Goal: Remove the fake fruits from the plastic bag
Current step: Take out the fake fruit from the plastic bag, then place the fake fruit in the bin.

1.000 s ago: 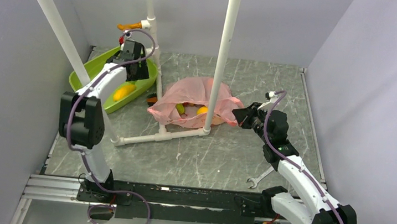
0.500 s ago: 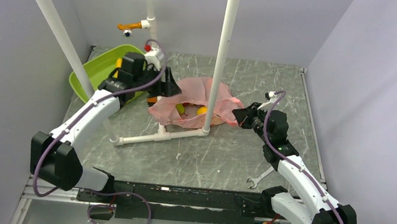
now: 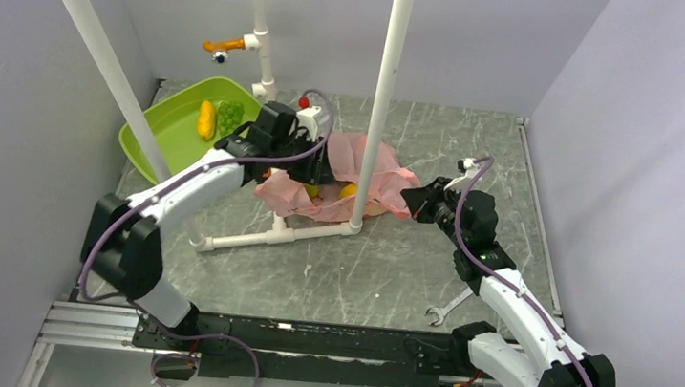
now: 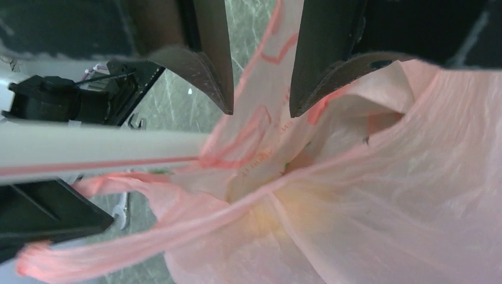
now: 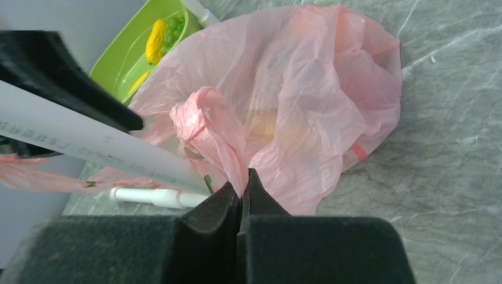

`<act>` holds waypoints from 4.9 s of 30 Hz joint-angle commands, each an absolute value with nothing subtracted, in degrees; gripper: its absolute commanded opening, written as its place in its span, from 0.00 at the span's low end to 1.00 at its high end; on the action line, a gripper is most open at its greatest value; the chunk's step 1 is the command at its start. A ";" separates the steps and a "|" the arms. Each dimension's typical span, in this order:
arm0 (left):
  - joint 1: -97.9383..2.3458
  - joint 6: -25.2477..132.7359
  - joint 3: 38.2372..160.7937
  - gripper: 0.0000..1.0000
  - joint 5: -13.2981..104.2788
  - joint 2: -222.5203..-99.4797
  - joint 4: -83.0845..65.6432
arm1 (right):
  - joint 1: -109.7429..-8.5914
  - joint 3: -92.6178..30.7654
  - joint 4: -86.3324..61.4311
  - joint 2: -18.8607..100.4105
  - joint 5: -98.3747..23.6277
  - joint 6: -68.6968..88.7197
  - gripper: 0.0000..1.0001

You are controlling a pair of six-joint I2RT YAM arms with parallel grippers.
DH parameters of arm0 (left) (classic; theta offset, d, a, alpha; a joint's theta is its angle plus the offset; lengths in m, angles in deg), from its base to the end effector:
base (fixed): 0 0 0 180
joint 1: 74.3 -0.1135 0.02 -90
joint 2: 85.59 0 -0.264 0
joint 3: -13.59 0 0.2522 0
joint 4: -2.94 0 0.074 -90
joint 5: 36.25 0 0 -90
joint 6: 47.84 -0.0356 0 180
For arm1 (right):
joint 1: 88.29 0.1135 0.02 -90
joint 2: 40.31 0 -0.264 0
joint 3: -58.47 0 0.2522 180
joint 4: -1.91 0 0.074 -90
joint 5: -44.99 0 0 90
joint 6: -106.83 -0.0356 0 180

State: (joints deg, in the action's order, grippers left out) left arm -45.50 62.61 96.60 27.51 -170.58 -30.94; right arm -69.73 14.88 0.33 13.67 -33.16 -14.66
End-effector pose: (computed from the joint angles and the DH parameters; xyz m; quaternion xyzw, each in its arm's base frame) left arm 0.2858 -0.1751 0.3057 0.1662 0.8574 -0.3684 0.3187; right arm 0.2056 0.0767 0.2590 0.0224 0.7752 0.3376 0.5335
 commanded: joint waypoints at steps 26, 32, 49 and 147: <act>-40.13 68.19 103.27 0.90 35.33 -199.46 -8.03 | -69.84 13.46 0.48 12.32 -33.95 -13.90 0.00; -39.40 69.29 105.01 0.95 38.46 -204.15 -6.30 | -69.84 13.11 0.97 13.45 -33.47 -13.80 0.00; -40.59 77.88 98.56 0.41 31.05 -206.85 9.13 | -69.84 13.42 -0.21 12.48 -34.39 -13.06 0.00; -45.64 60.82 87.98 0.68 27.62 -161.74 -13.69 | -70.01 13.79 1.28 15.24 -33.63 -12.94 0.00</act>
